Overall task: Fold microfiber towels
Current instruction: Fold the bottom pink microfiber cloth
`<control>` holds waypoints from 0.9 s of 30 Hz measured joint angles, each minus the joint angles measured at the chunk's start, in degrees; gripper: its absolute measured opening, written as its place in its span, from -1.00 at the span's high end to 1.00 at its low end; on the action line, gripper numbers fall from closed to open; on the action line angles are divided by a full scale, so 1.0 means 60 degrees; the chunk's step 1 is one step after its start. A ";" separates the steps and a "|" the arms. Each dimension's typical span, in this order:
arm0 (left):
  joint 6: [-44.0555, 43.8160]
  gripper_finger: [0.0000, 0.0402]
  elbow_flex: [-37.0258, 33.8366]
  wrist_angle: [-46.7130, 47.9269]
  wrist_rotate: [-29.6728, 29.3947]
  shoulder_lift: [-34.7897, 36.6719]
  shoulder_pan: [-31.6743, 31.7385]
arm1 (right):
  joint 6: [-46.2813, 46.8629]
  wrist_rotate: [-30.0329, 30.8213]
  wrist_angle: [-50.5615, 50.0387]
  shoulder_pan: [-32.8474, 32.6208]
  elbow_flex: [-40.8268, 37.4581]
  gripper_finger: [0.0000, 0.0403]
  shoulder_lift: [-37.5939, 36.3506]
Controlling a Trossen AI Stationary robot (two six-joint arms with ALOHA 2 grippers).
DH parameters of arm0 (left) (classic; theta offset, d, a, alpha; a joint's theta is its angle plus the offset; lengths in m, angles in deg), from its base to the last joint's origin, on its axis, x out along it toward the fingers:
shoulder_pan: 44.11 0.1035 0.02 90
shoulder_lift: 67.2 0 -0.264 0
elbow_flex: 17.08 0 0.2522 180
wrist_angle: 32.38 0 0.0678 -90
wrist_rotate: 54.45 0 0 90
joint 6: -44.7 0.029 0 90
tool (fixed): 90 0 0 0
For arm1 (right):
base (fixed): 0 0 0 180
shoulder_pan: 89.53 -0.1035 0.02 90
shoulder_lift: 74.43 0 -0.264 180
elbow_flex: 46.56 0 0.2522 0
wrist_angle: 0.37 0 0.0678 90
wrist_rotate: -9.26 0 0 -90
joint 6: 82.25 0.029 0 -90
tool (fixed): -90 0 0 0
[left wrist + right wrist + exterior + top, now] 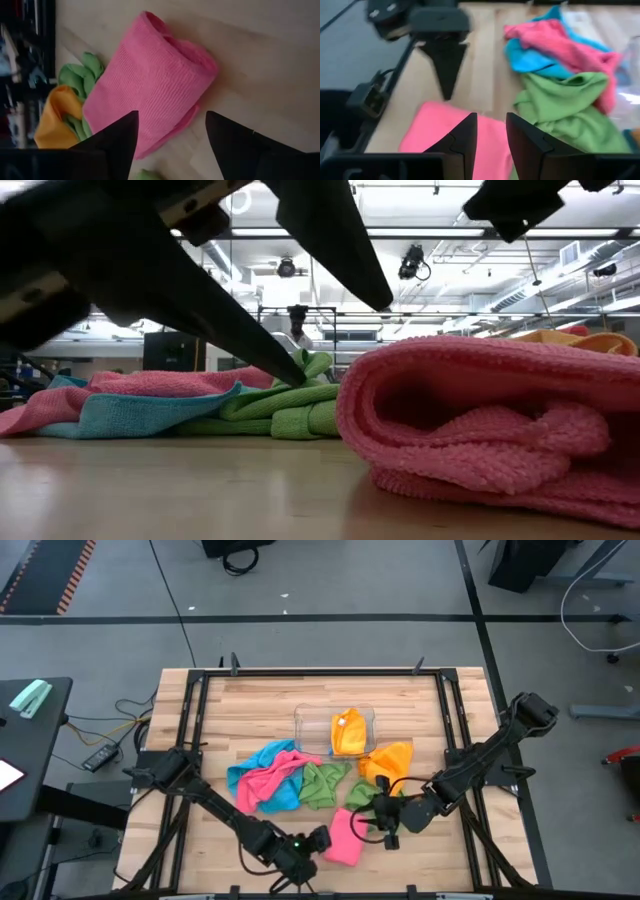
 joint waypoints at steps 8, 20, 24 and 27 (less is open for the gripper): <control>0.2075 -0.18 0.0000 -0.0205 0.1271 -0.0004 0.0231 | 0.0727 0.1049 0.0080 -0.0044 0.0000 0.44 0.0000; 0.3526 -0.16 0.0000 -0.1134 0.2685 -0.0329 0.0566 | 0.0958 0.2196 0.0522 -0.0119 0.0000 0.44 0.0011; 0.4223 -0.16 -0.0004 -0.1288 0.2667 -0.0659 0.0804 | 0.1263 0.2410 0.0547 -0.0357 0.0000 0.44 0.0011; 0.4486 -0.15 -0.0011 -0.1709 0.2655 -0.0812 0.0826 | 0.1306 0.2840 0.0552 -0.0570 0.0000 0.44 0.0011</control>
